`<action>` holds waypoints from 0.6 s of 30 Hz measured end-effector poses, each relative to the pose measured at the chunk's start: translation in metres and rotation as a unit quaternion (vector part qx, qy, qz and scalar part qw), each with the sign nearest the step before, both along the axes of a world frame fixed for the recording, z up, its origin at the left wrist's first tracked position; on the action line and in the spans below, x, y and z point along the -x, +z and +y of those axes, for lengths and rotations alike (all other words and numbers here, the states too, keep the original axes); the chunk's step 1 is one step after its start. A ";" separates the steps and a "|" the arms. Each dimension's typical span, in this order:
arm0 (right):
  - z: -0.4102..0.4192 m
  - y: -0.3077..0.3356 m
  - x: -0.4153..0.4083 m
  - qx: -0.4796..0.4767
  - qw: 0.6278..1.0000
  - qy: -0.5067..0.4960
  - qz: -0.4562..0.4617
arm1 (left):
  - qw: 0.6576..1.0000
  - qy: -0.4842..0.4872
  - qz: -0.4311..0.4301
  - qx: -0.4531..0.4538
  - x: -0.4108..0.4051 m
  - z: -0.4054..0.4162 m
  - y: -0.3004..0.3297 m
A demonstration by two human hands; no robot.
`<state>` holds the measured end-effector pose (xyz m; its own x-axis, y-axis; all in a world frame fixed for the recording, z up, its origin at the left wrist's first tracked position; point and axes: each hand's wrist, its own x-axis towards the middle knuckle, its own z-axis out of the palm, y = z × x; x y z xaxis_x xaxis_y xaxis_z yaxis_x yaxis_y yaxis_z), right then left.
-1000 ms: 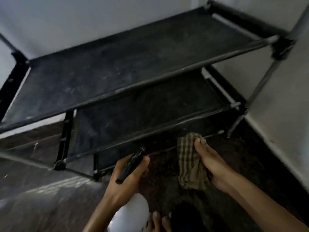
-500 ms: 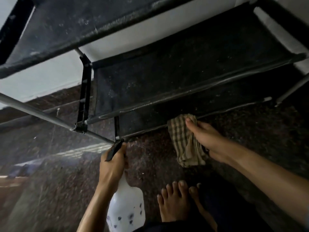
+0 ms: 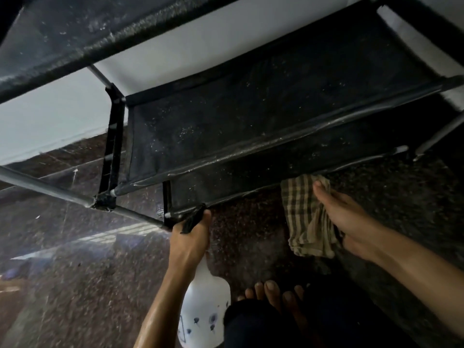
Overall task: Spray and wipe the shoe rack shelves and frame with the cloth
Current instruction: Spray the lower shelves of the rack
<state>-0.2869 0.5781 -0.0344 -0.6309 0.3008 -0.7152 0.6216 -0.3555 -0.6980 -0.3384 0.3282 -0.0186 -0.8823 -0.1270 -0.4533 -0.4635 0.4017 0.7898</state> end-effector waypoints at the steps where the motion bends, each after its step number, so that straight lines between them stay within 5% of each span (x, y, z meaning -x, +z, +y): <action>1: 0.003 0.000 -0.003 -0.005 1.000 -0.003 -0.002 | 1.000 0.017 -0.004 0.004 0.001 0.005 0.000; 8: 0.031 0.000 -0.018 -0.016 1.000 0.005 0.011 | 0.996 -0.075 -0.039 -0.011 -0.002 0.039 0.005; 13: 0.044 -0.004 -0.028 -0.036 0.999 -0.019 0.035 | 0.993 -0.098 -0.007 0.062 -0.004 0.059 0.005; 18: 0.049 -0.008 -0.036 -0.032 0.997 -0.033 0.064 | 0.984 -0.174 -0.025 0.020 0.006 0.077 0.009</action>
<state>-0.2510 0.6274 -0.0419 -0.6936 0.3867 -0.6077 0.5026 -0.3445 -0.7929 -0.3441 0.4056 -0.0099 -0.8519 0.1604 -0.4985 -0.3305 0.5739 0.7493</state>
